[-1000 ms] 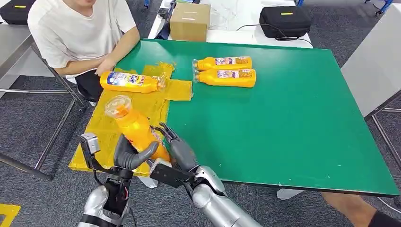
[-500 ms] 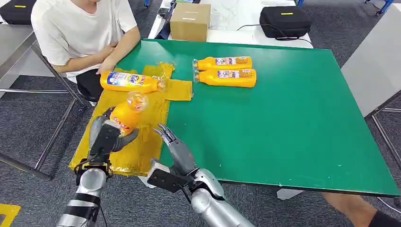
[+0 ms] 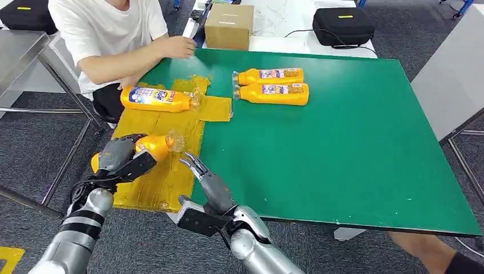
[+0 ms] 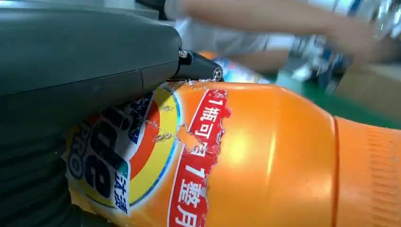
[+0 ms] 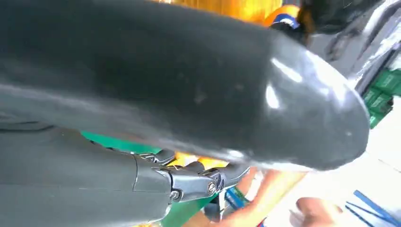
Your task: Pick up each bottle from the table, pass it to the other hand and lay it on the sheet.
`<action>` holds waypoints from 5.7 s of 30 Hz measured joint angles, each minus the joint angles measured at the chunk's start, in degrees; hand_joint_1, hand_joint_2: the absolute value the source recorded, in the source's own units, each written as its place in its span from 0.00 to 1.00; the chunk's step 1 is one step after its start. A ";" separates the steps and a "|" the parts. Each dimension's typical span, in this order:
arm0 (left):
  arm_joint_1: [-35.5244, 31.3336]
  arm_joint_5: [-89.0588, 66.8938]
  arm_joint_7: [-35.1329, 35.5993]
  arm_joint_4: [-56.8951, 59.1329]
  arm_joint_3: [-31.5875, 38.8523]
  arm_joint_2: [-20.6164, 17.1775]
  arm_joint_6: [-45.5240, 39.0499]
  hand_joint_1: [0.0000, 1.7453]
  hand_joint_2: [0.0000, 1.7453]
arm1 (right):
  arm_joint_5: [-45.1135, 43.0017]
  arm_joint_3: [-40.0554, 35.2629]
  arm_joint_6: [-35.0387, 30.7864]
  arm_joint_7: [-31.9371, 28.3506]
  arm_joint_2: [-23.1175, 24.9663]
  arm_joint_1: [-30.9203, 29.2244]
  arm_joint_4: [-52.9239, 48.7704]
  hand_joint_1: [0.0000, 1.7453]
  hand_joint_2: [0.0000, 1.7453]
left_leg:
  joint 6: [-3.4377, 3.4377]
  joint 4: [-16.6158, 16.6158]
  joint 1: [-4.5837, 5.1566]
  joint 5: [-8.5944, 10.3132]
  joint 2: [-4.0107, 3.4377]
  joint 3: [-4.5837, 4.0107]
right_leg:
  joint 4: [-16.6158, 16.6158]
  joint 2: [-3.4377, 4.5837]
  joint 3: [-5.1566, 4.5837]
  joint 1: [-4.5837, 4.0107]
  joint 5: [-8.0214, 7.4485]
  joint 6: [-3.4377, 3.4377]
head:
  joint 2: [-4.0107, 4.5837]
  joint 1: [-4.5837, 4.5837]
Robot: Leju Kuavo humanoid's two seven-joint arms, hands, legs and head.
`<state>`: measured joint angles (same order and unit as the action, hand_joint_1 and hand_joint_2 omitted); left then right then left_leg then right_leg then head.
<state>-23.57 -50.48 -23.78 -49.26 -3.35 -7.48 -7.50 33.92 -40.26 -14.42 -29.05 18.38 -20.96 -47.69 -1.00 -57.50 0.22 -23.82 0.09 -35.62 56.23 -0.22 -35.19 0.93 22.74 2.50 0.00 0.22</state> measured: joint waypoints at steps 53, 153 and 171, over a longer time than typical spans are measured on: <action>4.41 37.55 -6.75 -15.31 1.49 5.56 18.27 0.00 1.00 | -2.21 -1.68 -0.68 -2.47 0.72 -0.78 3.80 0.00 0.00 | 0.07 0.01 -0.01 0.03 0.07 0.10 | 0.04 -0.01 0.07 -0.01 0.01 -0.02 | 0.00 0.00; 23.34 56.66 0.37 -36.23 14.56 13.90 16.92 0.00 1.00 | 6.16 18.69 6.53 4.17 -16.55 -4.08 3.93 0.96 1.00 | 0.11 0.02 0.00 -0.21 -0.07 0.72 | -0.11 0.15 0.68 -0.02 0.02 -0.01 | 0.00 -0.02; 30.54 59.37 3.94 -33.82 -5.68 17.77 19.65 0.00 1.00 | -2.97 14.88 5.11 -2.56 -9.44 8.26 -17.20 1.00 1.00 | 0.03 0.01 0.02 -0.25 0.04 0.16 | -0.10 0.13 0.18 0.01 0.08 0.05 | 0.00 -0.04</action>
<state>6.97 8.89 -19.85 -83.08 -9.03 10.29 12.15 30.95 -25.38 -9.31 -31.61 8.94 -12.70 -64.89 -0.97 -57.49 0.25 -24.07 0.13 -35.46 56.12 -0.09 -35.01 0.94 22.82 2.56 0.00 0.17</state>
